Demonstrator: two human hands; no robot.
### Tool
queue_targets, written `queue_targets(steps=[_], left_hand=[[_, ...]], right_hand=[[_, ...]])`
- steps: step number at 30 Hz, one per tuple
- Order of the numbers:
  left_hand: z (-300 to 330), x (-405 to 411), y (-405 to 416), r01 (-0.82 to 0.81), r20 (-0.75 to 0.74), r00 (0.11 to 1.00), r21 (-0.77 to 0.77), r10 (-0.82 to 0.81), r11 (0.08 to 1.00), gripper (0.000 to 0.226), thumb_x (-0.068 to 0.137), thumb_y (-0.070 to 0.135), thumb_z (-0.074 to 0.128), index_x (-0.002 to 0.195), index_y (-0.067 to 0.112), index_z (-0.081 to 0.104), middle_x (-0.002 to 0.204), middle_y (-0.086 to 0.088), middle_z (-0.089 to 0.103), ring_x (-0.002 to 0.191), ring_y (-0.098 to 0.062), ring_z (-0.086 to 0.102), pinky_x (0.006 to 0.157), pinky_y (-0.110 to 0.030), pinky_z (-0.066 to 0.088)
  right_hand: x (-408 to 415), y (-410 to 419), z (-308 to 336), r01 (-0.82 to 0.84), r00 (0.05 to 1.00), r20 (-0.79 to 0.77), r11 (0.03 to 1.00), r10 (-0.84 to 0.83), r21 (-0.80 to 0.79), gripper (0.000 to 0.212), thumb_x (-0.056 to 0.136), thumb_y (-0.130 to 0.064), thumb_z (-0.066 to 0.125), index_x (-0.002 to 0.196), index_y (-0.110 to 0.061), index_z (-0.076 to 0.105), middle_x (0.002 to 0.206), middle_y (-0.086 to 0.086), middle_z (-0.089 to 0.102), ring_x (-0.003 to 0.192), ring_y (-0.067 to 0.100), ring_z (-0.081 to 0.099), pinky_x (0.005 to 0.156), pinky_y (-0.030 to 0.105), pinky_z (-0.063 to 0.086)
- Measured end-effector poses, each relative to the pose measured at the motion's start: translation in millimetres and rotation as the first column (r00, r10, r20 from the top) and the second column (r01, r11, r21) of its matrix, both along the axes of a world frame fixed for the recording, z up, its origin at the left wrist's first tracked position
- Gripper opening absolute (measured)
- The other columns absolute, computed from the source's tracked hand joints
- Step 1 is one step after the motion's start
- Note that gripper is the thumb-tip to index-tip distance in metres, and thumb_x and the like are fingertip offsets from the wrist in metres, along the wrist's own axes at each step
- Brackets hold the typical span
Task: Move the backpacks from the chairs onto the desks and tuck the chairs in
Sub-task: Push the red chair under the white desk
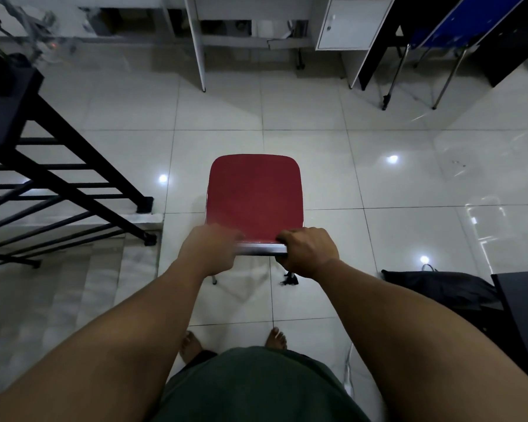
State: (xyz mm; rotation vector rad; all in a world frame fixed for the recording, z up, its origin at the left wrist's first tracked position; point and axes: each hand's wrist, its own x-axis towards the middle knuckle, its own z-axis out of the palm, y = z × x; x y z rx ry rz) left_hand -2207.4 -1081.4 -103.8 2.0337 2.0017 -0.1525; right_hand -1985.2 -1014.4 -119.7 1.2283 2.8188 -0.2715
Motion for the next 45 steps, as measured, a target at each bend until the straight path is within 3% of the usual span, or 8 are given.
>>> queue_targets(steps=[8,14,29,45], left_hand=[[-2.0,-3.9,28.9,-0.018,0.000,1.000,0.033,0.018,0.999,0.040,0.078,0.035,0.063,0.117,0.040,0.065,0.100,0.011,0.072,0.088,-0.018,0.067,0.074,-0.030,0.050],[-2.3,-12.2,53.7,-0.059,-0.007,0.998,0.011,0.059,0.998,0.038,0.076,0.038,0.063,0.114,0.043,0.064,0.098,0.011,0.072,0.086,-0.018,0.066,0.073,-0.030,0.050],[-3.7,-58.8,117.8,-0.019,-0.015,1.000,0.010,0.019,1.000,0.039,0.076,0.035,0.064,0.115,0.042,0.063,0.098,0.011,0.072,0.086,-0.018,0.065,0.072,-0.029,0.048],[-18.0,-82.0,213.1,-0.014,0.015,1.000,0.057,0.013,0.998,0.043,0.068,0.034,0.063,0.110,0.043,0.064,0.091,0.005,0.071,0.083,-0.024,0.066,0.073,-0.031,0.053]], right_hand=[[-3.1,30.3,-2.4,0.020,0.999,-0.049,1.000,-0.020,0.017,0.022,0.077,-0.045,0.063,0.086,-0.025,0.066,0.073,-0.002,0.069,0.064,0.031,0.063,0.055,0.028,0.034],[-12.9,54.9,-2.6,0.015,1.000,-0.016,1.000,-0.015,-0.023,0.029,0.077,-0.049,0.058,0.095,-0.028,0.067,0.080,-0.002,0.070,0.070,0.030,0.065,0.061,0.032,0.049],[-55.7,108.4,-0.7,0.054,0.998,0.011,0.998,-0.054,-0.034,0.027,0.078,-0.048,0.059,0.094,-0.027,0.065,0.081,-0.004,0.070,0.070,0.029,0.064,0.061,0.032,0.050],[-76.4,201.8,4.3,0.080,0.996,0.052,0.997,-0.079,-0.022,0.025,0.078,-0.050,0.060,0.094,-0.031,0.065,0.082,-0.006,0.069,0.073,0.026,0.064,0.059,0.028,0.037]])
